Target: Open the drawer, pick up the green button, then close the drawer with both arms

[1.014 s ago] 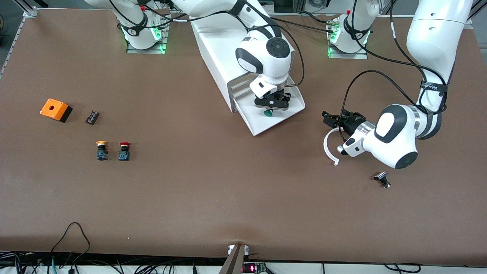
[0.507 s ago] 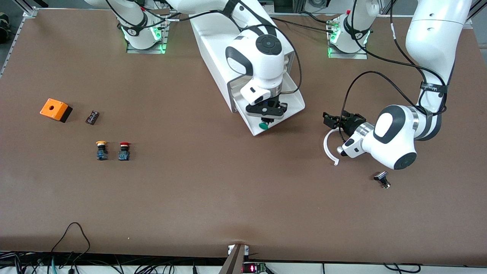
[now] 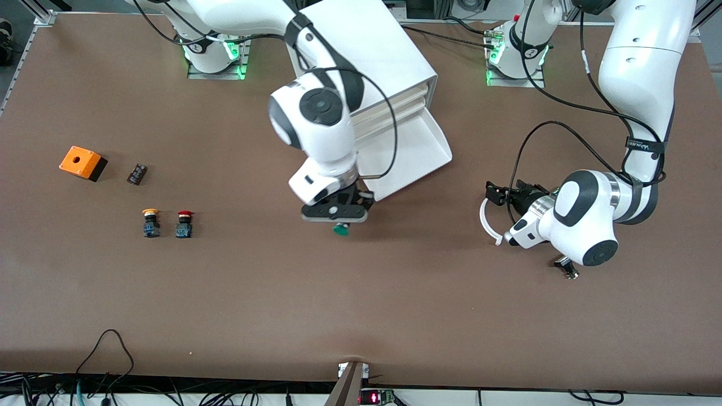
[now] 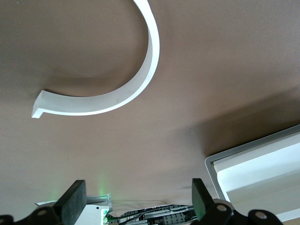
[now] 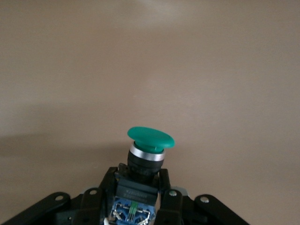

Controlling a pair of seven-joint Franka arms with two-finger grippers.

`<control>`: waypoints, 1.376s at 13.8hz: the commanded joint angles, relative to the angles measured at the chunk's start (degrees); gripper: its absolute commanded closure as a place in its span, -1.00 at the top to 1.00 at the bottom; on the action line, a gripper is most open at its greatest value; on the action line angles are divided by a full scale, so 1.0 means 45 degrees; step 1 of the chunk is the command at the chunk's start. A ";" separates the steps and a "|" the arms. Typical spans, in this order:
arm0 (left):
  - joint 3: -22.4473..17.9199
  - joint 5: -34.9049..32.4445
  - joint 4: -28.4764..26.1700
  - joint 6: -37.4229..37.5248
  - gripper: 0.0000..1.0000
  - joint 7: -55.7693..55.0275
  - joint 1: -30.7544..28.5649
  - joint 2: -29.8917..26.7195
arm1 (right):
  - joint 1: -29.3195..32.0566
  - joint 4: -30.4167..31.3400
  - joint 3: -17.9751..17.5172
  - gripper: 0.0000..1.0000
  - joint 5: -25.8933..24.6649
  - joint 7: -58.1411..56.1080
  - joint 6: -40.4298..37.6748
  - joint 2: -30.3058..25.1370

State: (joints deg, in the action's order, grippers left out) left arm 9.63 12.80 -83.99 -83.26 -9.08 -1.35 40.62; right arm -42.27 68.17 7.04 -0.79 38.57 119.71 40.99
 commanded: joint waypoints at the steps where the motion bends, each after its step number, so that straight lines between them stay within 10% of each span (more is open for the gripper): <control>1: -0.0089 -0.0576 0.0619 0.0124 0.97 -0.0266 0.0455 0.0230 | 0.0777 0.1002 -0.0158 -1.00 0.0216 -0.1670 -0.0642 -0.0729; 8: 0.0047 -0.0324 -0.0726 -0.1943 0.77 -0.3014 0.0495 -0.0899 | 0.2963 0.3228 -0.0158 -1.00 0.1127 -0.5438 -0.0411 -0.1414; 13: 0.0731 -0.0266 -0.5740 -0.7678 0.77 -0.4348 0.0651 -0.3867 | 0.4683 0.6290 -0.0099 -1.00 0.1856 -0.8858 0.2179 -0.2155; 19: 0.2643 -0.0188 -0.8343 -1.2153 0.66 -0.7020 0.0632 -0.4614 | 0.5643 0.8756 -0.0099 -1.00 0.3221 -1.1225 0.4510 -0.2157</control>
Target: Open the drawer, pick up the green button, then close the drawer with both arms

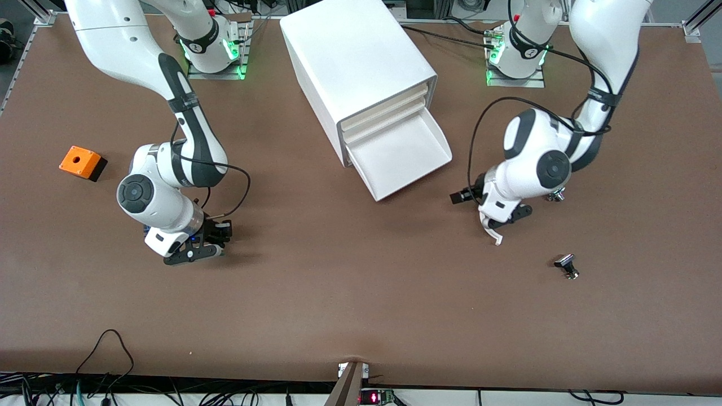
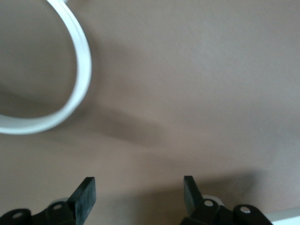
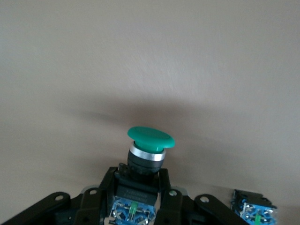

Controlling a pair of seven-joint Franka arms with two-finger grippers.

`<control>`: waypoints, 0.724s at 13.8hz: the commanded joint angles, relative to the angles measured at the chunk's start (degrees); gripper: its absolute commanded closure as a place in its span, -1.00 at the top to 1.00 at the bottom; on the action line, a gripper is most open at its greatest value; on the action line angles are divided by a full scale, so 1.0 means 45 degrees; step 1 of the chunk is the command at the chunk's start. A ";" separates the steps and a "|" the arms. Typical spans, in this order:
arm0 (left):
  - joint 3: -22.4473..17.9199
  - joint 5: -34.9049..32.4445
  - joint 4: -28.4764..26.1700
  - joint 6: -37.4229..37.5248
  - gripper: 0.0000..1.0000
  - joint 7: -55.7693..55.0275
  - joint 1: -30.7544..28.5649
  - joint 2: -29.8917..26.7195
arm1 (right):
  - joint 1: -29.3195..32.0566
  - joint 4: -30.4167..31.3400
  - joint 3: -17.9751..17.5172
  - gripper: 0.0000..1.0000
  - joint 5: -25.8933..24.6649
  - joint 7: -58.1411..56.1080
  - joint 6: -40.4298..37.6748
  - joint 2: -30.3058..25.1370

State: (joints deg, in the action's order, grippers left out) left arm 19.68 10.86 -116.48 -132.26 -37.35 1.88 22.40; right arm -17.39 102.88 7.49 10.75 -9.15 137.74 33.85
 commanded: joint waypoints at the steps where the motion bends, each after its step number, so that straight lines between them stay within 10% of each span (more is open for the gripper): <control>1: 0.0644 0.0243 -0.1610 -0.2317 0.66 -0.1169 -0.0085 -0.0544 | 0.0134 0.1141 -0.0180 -1.00 0.0717 -0.0757 0.0582 -0.0550; 3: 0.1055 0.0243 -0.2878 -0.4951 0.66 -0.1601 -0.0066 -0.0447 | 0.0387 0.1142 -0.0199 -0.93 0.0717 -0.0778 0.0563 -0.0453; 5: 0.1348 0.0243 -0.3196 -0.5570 0.69 -0.2438 -0.0066 -0.0349 | 0.0485 0.1142 -0.0199 0.44 0.0717 -0.0778 0.0543 -0.0414; 7: 0.1738 0.0243 -0.3216 -0.5550 0.69 -0.3337 -0.0066 -0.0349 | 0.0544 0.1142 -0.0199 0.99 0.0717 -0.0778 0.0563 -0.0374; 10: 0.2363 0.0243 -0.3372 -0.5218 0.76 -0.4511 -0.0085 -0.0368 | 0.0544 0.1084 -0.0141 0.98 0.0717 -0.0817 0.0446 -0.0763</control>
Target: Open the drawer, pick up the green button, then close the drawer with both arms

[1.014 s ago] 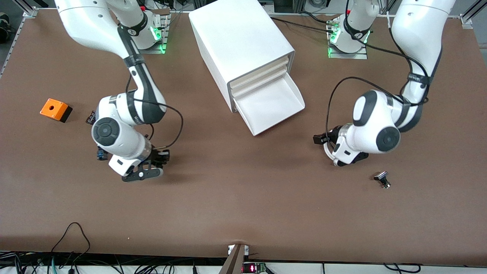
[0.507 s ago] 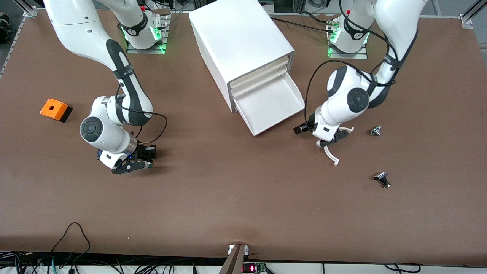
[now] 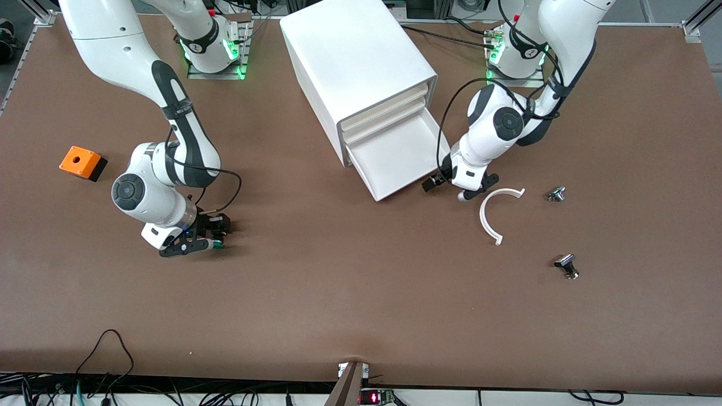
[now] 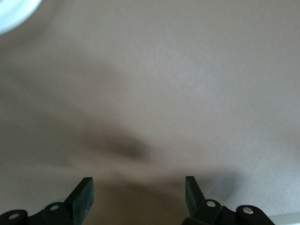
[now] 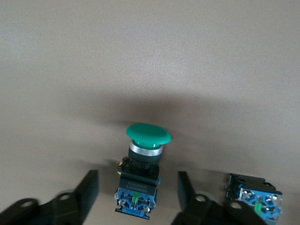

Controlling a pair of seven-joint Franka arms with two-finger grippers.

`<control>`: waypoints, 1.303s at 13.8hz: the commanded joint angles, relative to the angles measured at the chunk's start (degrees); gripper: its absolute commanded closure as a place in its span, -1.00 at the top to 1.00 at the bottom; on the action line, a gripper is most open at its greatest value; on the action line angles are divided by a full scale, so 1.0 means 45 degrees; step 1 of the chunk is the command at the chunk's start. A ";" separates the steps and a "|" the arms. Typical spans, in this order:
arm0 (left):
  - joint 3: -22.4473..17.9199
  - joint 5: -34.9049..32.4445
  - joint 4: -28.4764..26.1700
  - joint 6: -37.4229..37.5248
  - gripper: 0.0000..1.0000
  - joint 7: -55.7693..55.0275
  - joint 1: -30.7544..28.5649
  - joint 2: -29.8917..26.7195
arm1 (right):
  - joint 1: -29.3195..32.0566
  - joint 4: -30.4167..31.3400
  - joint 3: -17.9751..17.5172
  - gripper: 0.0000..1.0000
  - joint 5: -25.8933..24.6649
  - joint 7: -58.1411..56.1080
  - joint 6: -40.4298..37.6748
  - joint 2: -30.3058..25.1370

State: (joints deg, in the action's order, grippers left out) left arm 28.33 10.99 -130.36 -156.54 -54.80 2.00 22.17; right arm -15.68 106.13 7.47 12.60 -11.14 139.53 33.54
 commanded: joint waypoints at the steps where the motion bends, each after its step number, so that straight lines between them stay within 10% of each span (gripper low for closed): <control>1: 0.0597 0.0215 -0.0308 0.0217 0.77 -0.0769 -0.0093 -0.0318 | 0.0164 0.0361 0.0017 0.99 0.0306 -0.0415 -0.0048 -0.1024; 10: 0.1711 0.0215 -0.0406 0.1526 0.93 -0.3443 -0.0073 -0.0279 | 0.0164 0.0244 0.1502 0.99 0.0151 -0.0651 -0.4048 -0.4871; 18: 0.2415 0.0234 -0.0367 0.1526 0.95 -0.5145 -0.0053 0.0014 | -0.0070 -0.2016 0.0762 0.99 -0.2466 0.1903 -0.8850 -0.6652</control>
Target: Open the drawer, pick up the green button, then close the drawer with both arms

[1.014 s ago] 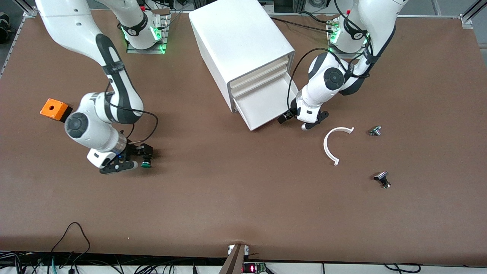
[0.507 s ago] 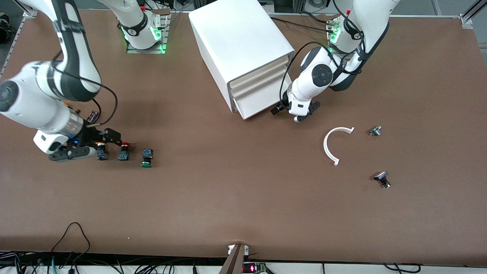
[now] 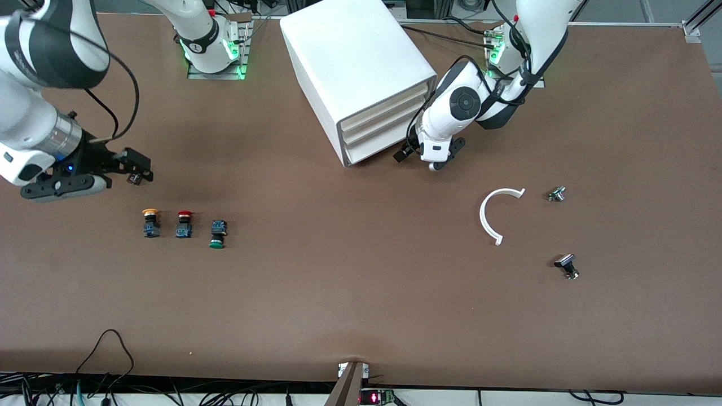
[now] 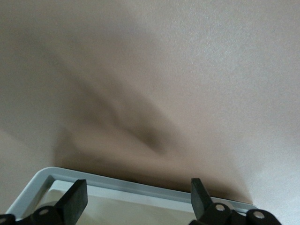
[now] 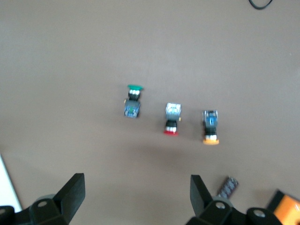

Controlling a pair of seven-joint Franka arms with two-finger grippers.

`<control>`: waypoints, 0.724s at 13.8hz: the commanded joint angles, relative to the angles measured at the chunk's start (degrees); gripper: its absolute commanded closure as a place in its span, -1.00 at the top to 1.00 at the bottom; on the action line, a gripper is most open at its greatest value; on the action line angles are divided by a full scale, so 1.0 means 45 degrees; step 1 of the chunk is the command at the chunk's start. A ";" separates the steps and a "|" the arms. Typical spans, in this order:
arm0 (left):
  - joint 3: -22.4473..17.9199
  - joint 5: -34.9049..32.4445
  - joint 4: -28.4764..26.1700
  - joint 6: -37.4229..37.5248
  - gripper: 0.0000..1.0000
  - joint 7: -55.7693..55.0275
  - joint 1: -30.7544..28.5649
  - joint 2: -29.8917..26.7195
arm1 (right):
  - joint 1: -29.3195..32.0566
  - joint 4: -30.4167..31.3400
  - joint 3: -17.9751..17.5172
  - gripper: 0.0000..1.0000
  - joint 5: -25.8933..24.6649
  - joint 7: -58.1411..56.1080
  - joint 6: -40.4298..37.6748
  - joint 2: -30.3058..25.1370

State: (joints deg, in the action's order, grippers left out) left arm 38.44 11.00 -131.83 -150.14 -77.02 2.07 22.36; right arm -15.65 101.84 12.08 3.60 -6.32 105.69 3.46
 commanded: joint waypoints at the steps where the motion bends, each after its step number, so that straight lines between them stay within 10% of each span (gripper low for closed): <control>1: 0.0247 0.0232 -0.0040 0.0141 0.96 -0.0421 -0.0050 -0.0026 | -0.0058 -0.1592 -0.0339 0.99 -0.0545 0.1438 -0.1995 0.0033; 5: 0.0580 0.0232 -0.0040 0.0141 0.96 -0.0989 0.0067 0.0130 | 0.0446 -0.2611 -0.0982 0.99 -0.0701 0.2107 -0.3212 -0.0025; 10: 0.0561 0.0193 0.0057 0.0141 0.97 -0.0775 -0.0010 0.0130 | 0.4056 -0.3548 -0.4240 0.99 -0.0585 0.2108 -0.4303 -0.0280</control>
State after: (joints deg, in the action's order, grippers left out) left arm 40.51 11.00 -131.93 -149.87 -80.64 2.82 23.02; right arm -3.24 87.98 -1.60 1.16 2.34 89.36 2.39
